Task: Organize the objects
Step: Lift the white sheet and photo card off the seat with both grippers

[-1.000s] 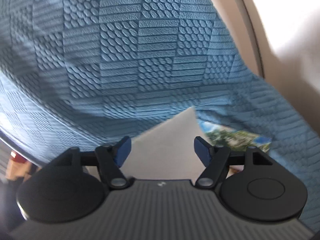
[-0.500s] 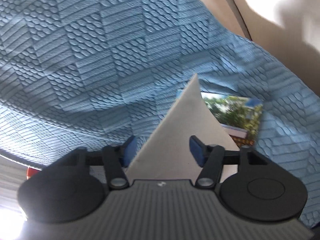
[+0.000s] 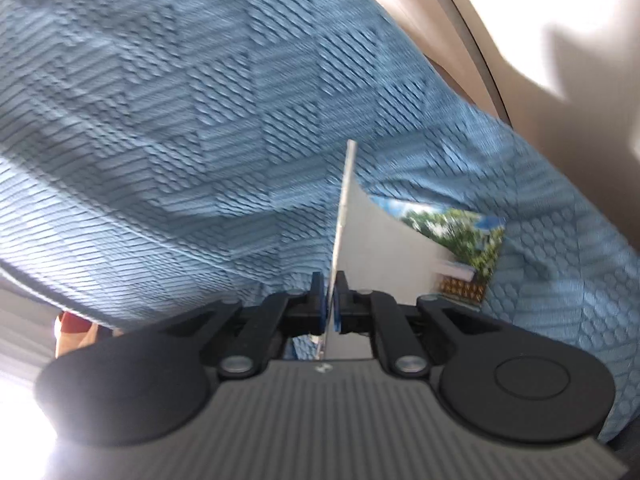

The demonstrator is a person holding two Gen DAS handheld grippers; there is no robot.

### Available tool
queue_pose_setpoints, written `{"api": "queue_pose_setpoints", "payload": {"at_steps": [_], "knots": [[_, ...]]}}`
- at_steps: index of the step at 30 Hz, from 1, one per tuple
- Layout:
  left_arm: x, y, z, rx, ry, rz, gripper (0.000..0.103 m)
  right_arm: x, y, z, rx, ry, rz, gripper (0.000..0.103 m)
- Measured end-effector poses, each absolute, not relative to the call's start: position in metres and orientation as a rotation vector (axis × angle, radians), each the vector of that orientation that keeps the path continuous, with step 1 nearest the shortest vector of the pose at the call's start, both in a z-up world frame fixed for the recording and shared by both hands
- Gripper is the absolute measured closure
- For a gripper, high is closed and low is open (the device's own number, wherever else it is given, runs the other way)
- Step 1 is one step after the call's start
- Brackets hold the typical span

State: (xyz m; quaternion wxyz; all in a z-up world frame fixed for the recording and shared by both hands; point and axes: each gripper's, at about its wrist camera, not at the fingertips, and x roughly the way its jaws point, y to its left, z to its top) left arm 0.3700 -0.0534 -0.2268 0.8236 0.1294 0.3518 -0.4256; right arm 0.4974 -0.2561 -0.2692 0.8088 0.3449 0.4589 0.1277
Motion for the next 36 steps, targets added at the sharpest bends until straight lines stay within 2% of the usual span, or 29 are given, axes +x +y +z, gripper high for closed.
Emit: {"api": "queue_pose_setpoints", "payload": {"at_steps": [3, 6, 9, 15, 19, 24, 33, 36], "knots": [[0.382, -0.029, -0.227, 0.109, 0.813, -0.889, 0.076, 0.494, -0.251, -0.255, 0.685, 0.95, 0.3, 0.099], [0.4, -0.002, -0.235, -0.108, 0.889, -0.896, 0.065, 0.491, -0.247, -0.245, 0.661, 0.937, 0.332, 0.099], [0.421, 0.021, -0.251, -0.313, 0.962, -0.893, 0.061, 0.487, -0.239, -0.238, 0.643, 0.935, 0.385, 0.099], [0.452, 0.057, -0.284, -0.632, 1.029, -0.901, 0.046, 0.476, -0.23, -0.214, 0.614, 0.905, 0.469, 0.099], [0.458, 0.08, -0.306, -0.888, 1.006, -0.999, 0.015, 0.47, -0.228, -0.198, 0.617, 0.879, 0.527, 0.099], [0.467, 0.112, -0.334, -1.144, 0.958, -0.973, 0.014, 0.465, -0.225, -0.187, 0.65, 0.855, 0.593, 0.099], [0.465, 0.121, -0.346, -1.246, 0.956, -1.054, 0.014, 0.459, -0.217, -0.175, 0.716, 0.85, 0.695, 0.099], [0.461, 0.115, -0.348, -1.263, 0.958, -1.104, 0.021, 0.457, -0.216, -0.174, 0.721, 0.857, 0.704, 0.099]]}}
